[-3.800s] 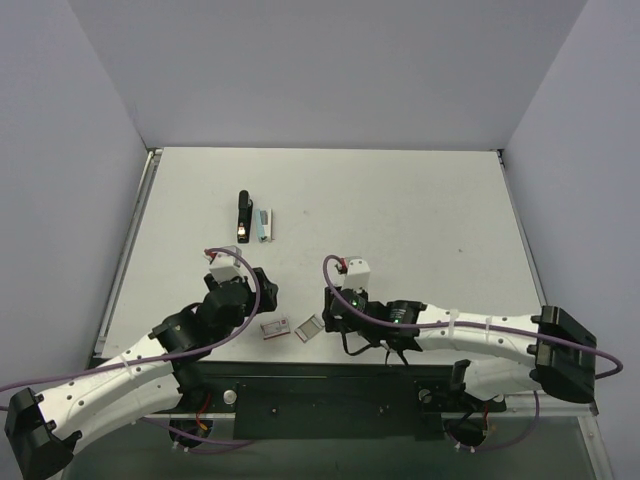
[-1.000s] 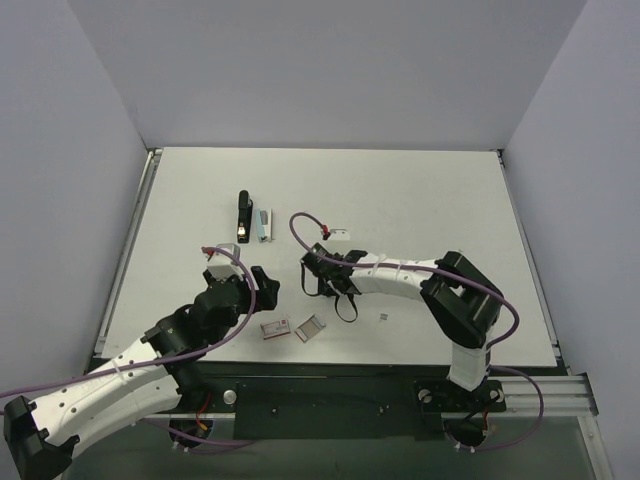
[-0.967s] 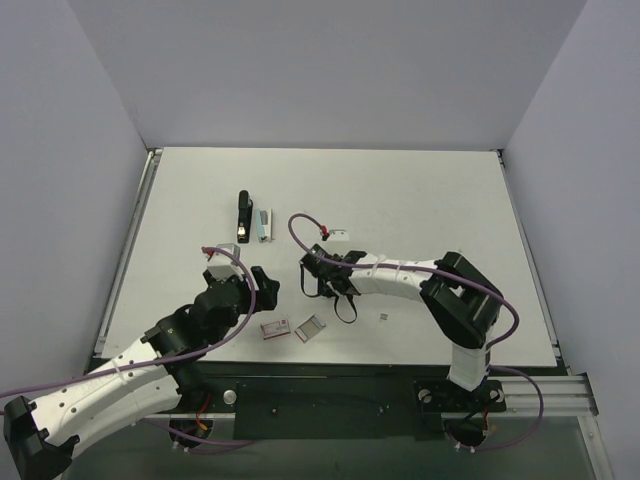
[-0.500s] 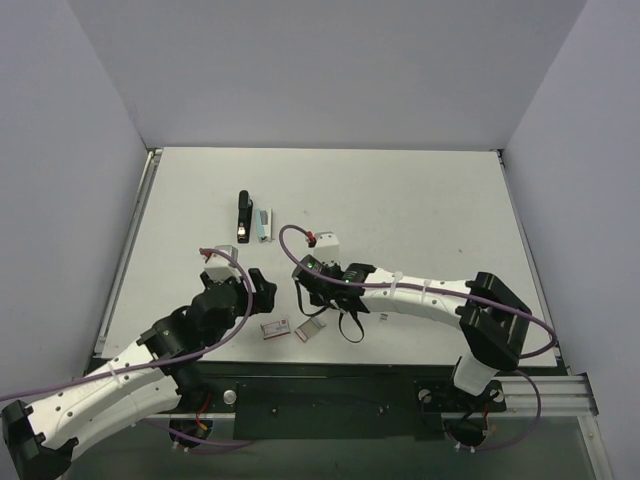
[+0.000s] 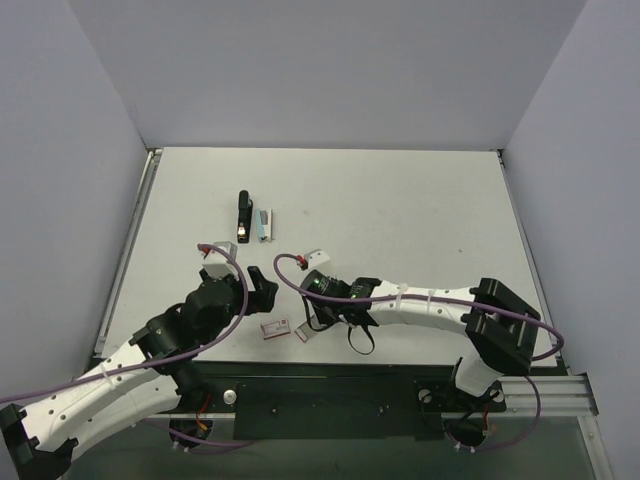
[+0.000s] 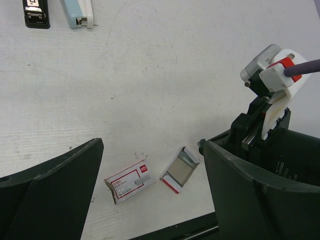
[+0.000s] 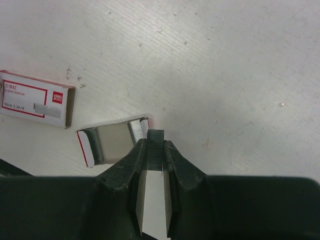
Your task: Unload the staples from the stapler
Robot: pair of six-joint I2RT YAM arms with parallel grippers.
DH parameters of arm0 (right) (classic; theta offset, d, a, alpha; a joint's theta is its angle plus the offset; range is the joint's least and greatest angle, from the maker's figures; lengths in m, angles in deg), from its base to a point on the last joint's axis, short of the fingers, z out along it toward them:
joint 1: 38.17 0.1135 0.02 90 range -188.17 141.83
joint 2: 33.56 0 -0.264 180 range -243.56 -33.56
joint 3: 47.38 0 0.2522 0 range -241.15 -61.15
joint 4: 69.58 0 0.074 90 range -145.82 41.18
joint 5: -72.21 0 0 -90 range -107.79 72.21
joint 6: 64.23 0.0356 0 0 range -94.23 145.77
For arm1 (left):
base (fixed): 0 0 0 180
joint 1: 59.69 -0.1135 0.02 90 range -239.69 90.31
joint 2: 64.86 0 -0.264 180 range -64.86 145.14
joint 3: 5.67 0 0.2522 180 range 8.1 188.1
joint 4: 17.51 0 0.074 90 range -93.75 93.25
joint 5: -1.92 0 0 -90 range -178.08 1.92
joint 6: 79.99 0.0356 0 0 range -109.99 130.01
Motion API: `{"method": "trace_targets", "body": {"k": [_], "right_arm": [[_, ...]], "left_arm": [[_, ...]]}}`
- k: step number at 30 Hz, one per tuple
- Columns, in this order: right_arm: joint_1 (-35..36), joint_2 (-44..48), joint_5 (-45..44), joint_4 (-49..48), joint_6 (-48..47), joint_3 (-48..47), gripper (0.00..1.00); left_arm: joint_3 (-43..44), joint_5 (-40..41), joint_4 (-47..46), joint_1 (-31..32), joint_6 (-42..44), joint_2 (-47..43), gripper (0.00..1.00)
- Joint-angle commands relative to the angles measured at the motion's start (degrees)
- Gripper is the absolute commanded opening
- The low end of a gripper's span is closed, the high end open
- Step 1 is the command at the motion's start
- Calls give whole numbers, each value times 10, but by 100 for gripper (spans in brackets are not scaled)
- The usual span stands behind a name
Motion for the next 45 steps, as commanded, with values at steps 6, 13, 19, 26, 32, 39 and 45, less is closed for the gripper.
{"method": "trace_targets", "body": {"k": [6,13,19,26,32,39,45], "right_arm": [[14,30,48,-28,-66,14,8],[30,4,59,-42,-60,6,7],[36,-17,64,-54,-54,0,7],[38,-32,64,-63,-51,-6,7],[39,-50,69,-64,-51,-15,7],[40,-57,69,-69,-51,-19,7],[42,-65,71,-70,-49,-22,7]], "left_arm": [[28,-8,21,1,4,-6,92],[31,-7,24,1,2,-13,92],[36,-9,35,1,2,-20,92],[36,-6,42,1,2,-34,92],[37,-7,41,1,3,-28,92],[37,-4,42,1,4,-32,92],[36,-4,45,1,4,-35,92]]}}
